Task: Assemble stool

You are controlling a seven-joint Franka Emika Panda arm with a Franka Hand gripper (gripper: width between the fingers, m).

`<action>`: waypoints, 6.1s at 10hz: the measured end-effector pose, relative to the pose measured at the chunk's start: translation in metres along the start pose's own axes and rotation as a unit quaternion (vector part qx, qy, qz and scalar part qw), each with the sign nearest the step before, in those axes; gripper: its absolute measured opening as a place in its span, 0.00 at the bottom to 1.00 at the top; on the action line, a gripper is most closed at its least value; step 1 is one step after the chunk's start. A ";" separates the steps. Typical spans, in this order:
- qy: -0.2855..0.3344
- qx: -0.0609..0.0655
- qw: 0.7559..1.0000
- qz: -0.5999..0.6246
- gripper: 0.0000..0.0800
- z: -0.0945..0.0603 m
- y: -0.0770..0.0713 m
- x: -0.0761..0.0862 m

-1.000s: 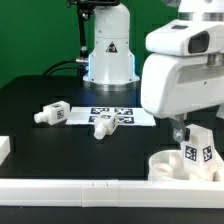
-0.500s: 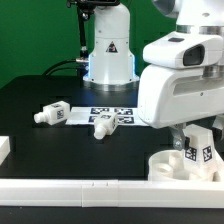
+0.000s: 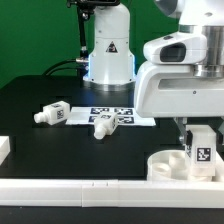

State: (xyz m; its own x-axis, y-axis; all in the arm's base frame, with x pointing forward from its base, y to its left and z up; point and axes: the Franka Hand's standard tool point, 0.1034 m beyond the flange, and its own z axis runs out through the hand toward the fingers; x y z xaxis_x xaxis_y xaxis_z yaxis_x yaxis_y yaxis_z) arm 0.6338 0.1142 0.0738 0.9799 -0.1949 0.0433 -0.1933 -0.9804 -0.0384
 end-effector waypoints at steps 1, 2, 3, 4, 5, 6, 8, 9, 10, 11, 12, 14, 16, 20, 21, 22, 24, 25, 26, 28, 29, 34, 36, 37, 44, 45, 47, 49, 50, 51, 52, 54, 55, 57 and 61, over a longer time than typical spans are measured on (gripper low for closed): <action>-0.005 0.012 0.992 0.123 0.42 0.001 0.001 0.000; -0.008 0.022 0.978 0.210 0.42 0.001 0.002 0.000; -0.008 0.023 0.973 0.228 0.42 0.001 0.003 0.001; -0.009 0.023 0.967 0.252 0.42 0.001 0.003 0.001; -0.010 0.023 0.955 0.296 0.42 0.001 0.002 0.001; -0.012 0.022 0.931 0.365 0.42 0.000 0.001 0.000; -0.007 0.031 0.835 0.550 0.42 0.000 0.000 0.000; -0.003 0.048 0.766 0.641 0.42 0.001 -0.001 0.001; -0.004 0.063 0.715 0.696 0.42 0.001 -0.001 0.002; -0.006 0.062 0.712 0.699 0.42 0.001 -0.001 0.002; -0.008 0.063 0.702 0.710 0.42 0.001 -0.001 0.002; -0.010 0.057 0.739 0.671 0.55 0.001 -0.001 0.000; -0.015 0.057 0.832 0.552 0.78 -0.013 -0.002 0.003; -0.014 0.054 0.927 0.371 0.81 -0.018 -0.007 -0.002; -0.009 0.051 0.950 0.309 0.81 -0.018 -0.007 -0.002; 0.001 0.035 0.978 0.207 0.81 -0.018 -0.012 -0.005; 0.009 0.029 1.000 0.000 0.81 -0.022 -0.014 -0.003; 0.004 0.025 0.998 -0.049 0.81 -0.022 -0.015 -0.004; 0.006 0.024 0.997 -0.071 0.81 -0.022 -0.014 -0.003; 0.008 0.019 0.990 -0.136 0.81 -0.021 -0.011 -0.002; 0.008 0.011 0.975 -0.220 0.81 -0.023 -0.009 0.000; 0.001 -0.019 0.877 -0.480 0.81 -0.026 -0.012 0.002; -0.010 -0.039 0.799 -0.600 0.81 -0.020 -0.008 0.004; -0.019 -0.048 0.769 -0.638 0.81 -0.011 -0.009 0.003; -0.037 -0.063 0.722 -0.688 0.49 0.005 -0.005 0.006; -0.033 -0.064 0.760 -0.645 0.49 0.005 -0.005 0.006; -0.030 -0.066 0.794 -0.604 0.42 0.005 -0.005 0.006; -0.035 -0.055 0.877 -0.476 0.42 0.005 0.003 0.010; -0.047 -0.042 0.907 -0.415 0.42 0.005 0.009 0.014; -0.027 -0.053 0.895 -0.441 0.42 0.001 0.012 0.026; -0.009 -0.064 0.885 -0.462 0.42 0.001 0.013 0.022; -0.009 -0.062 0.923 -0.379 0.42 0.002 0.013 0.020; -0.004 -0.060 0.936 -0.347 0.42 0.003 0.013 0.021; 0.023 -0.027 0.984 -0.174 0.42 0.004 0.012 0.027; 0.009 0.022 0.997 0.073 0.42 0.005 0.036 0.032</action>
Offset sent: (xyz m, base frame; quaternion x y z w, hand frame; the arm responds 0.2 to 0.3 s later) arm 0.0000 0.0000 0.0000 0.0000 0.0000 0.1296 0.9916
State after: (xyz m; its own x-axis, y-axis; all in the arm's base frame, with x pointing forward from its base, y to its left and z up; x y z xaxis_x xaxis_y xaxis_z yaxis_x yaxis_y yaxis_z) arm 0.6585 0.0727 0.0684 0.9405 -0.3360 0.0513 -0.3307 -0.9394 -0.0902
